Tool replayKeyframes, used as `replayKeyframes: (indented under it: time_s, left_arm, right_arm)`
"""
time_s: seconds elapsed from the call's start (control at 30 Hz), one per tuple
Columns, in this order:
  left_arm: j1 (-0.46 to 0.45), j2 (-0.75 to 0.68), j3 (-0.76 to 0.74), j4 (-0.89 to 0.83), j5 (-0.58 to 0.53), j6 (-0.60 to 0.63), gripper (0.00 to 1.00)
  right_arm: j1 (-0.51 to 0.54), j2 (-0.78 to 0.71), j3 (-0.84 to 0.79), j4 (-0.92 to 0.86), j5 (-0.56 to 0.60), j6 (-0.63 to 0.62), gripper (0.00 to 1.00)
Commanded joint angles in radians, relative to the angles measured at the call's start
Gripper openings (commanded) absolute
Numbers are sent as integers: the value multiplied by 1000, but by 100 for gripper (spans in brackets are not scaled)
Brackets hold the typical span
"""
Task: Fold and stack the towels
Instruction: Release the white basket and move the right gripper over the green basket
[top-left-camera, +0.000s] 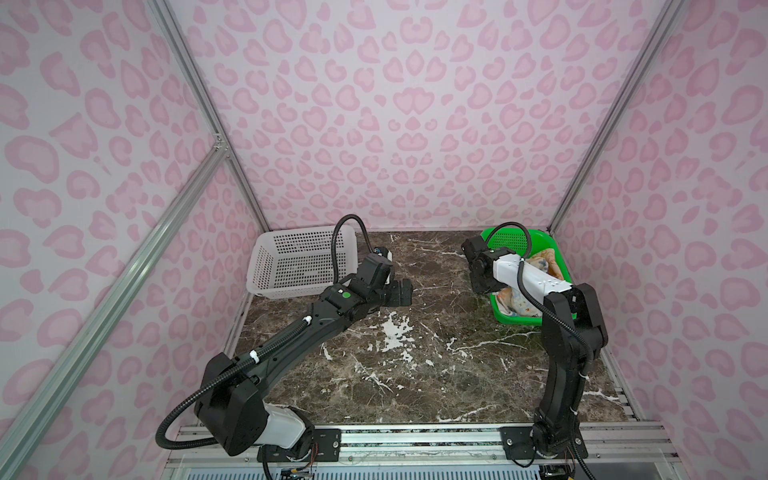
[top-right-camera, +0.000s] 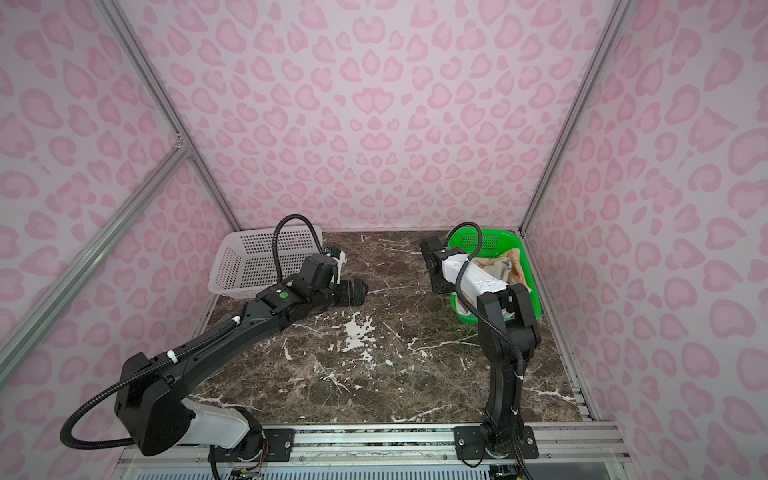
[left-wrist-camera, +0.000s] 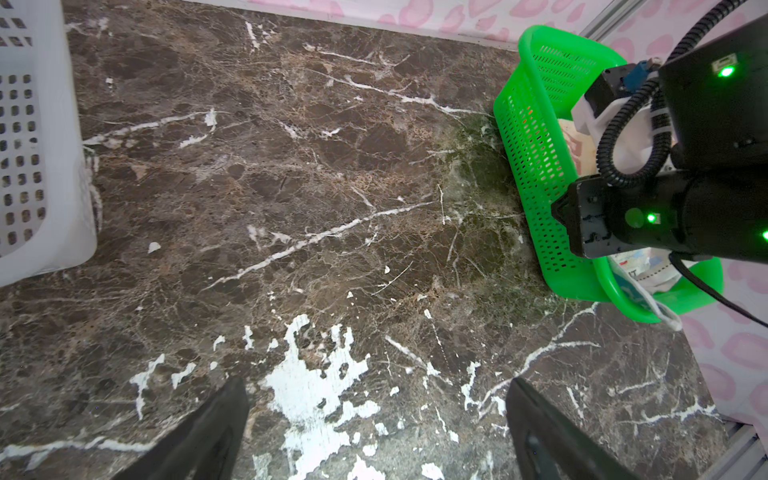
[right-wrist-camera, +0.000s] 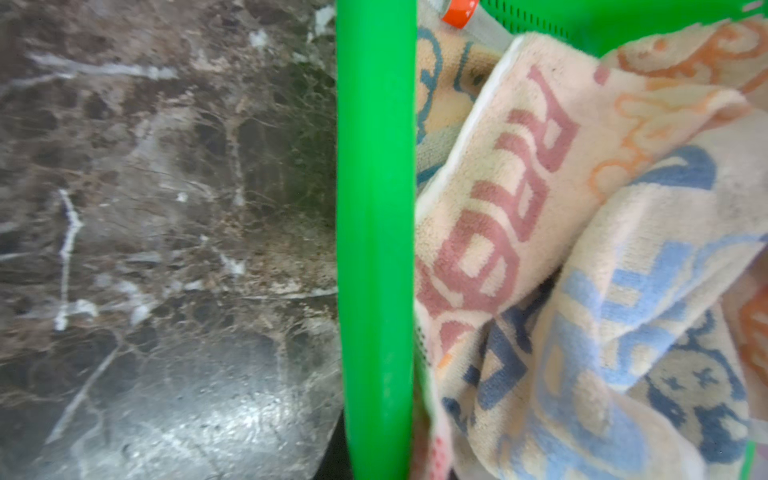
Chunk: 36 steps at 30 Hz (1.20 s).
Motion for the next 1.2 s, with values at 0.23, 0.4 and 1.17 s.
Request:
replayKeyframes:
  time_s: [0.23, 0.4, 1.17]
  left_arm:
    - [-30, 93, 98, 2, 15, 13, 98]
    - [-31, 128, 120, 7, 17, 13, 98]
    - [-108, 206, 272, 4, 46, 78, 98]
  right_arm:
    - [-94, 47, -25, 112, 110, -241, 0]
    - [-105, 79, 9, 105, 129, -263, 2]
    - [-428, -341, -193, 97, -408, 171, 94]
